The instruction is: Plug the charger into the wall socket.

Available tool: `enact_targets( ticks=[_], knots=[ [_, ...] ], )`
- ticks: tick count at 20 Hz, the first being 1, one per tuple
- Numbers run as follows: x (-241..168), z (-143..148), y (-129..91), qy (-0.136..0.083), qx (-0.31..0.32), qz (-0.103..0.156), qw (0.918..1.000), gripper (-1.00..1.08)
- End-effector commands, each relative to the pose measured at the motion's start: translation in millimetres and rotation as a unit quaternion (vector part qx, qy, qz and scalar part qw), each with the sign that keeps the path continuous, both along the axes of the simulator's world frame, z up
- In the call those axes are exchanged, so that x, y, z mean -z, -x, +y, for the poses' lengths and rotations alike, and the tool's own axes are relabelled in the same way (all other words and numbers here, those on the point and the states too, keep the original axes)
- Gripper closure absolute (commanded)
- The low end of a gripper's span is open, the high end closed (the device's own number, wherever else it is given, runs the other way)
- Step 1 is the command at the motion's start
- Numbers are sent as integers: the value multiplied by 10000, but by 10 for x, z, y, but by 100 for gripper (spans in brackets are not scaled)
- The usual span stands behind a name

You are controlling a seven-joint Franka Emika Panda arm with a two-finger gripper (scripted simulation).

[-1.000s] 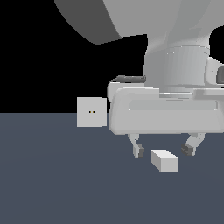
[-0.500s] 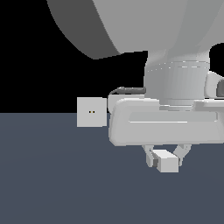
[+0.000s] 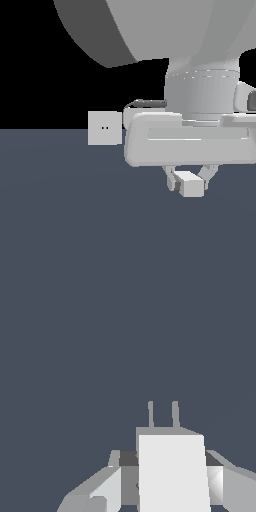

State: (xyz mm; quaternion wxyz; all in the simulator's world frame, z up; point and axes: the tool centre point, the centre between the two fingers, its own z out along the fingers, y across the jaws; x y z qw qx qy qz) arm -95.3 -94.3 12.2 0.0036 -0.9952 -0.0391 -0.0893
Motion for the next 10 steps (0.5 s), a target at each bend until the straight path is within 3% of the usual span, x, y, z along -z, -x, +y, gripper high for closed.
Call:
enact_targets(
  ticks=[1, 10],
  knots=[
    [-10, 17, -13, 0, -9, -1, 10000, 108],
    [-193, 309, -239, 0, -146, -2, 9999, 108]
  ],
)
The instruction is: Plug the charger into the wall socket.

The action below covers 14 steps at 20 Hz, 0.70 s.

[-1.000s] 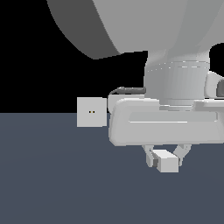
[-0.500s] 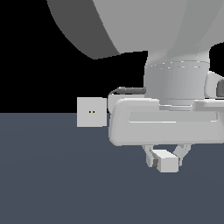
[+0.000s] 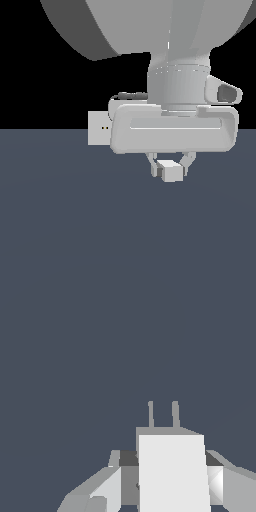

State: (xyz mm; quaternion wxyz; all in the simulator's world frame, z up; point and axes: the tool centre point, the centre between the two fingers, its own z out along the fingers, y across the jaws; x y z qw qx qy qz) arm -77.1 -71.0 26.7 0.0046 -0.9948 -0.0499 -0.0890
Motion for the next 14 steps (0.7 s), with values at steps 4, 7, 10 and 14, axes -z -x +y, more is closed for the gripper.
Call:
enact_targets(
  ticks=[4, 7, 10, 14],
  knots=[
    [-210, 339, -251, 3, -161, -5, 9999, 108],
    [-352, 573, -420, 6, -270, -4, 9996, 108],
    [-481, 790, -572, 8, -370, -4, 9993, 108],
    [-618, 1026, -736, 8, -480, -4, 9988, 108]
  ],
)
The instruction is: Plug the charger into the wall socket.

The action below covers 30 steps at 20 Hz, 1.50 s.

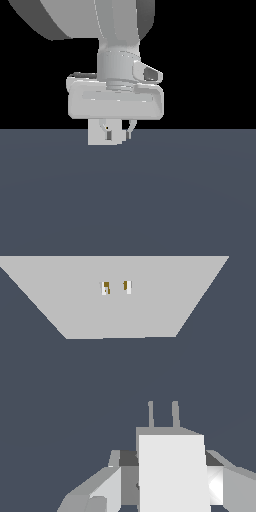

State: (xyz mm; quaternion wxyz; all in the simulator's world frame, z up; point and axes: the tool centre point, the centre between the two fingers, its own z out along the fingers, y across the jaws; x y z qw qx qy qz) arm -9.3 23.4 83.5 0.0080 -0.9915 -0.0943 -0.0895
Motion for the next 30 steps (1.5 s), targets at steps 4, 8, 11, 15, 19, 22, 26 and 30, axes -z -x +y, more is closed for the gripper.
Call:
enact_targets(
  ticks=[4, 8, 11, 15, 19, 22, 26, 30],
  knots=[
    [-137, 233, -162, 1, -104, 4, 9999, 108],
    [-173, 299, -210, -2, -135, 4, 9999, 108],
    [-167, 293, -212, -5, -134, 4, 9999, 108],
    [-166, 292, -210, -5, -134, 4, 9999, 108],
    [-166, 295, -224, -5, -134, 4, 9999, 108],
    [-166, 305, -268, -5, -134, 4, 9999, 108],
    [-165, 328, -373, -5, -134, 4, 9999, 108],
    [-165, 360, -519, -5, -134, 4, 9999, 108]
  ],
)
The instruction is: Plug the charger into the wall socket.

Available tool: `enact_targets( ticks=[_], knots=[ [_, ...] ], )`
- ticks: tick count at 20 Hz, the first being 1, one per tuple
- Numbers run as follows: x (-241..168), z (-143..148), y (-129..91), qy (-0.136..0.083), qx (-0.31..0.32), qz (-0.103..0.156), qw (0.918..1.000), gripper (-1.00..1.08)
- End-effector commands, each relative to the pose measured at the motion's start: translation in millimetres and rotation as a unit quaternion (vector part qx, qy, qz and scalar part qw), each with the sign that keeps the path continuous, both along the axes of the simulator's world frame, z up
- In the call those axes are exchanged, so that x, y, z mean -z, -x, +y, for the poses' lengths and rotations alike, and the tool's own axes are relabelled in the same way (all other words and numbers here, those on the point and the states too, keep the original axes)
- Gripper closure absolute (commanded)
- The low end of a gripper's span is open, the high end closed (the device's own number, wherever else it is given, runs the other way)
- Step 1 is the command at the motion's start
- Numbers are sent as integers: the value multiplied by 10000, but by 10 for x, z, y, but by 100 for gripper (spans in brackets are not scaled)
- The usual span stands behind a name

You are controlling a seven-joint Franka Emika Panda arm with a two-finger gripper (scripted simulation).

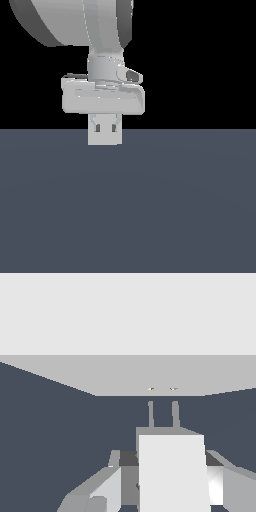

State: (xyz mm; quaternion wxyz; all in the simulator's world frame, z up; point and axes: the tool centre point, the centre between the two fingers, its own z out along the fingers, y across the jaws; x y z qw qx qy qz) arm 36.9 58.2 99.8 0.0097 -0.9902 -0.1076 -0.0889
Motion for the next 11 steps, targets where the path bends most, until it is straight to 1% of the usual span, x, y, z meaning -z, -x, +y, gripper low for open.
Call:
enact_targets(
  ticks=[1, 6, 11],
  knots=[
    [-2, 20, -88, 0, 0, -2, 10000, 108],
    [-1, 44, -200, 0, 0, -2, 10000, 108],
    [-2, 51, -235, 0, 0, -2, 10000, 108]
  ],
)
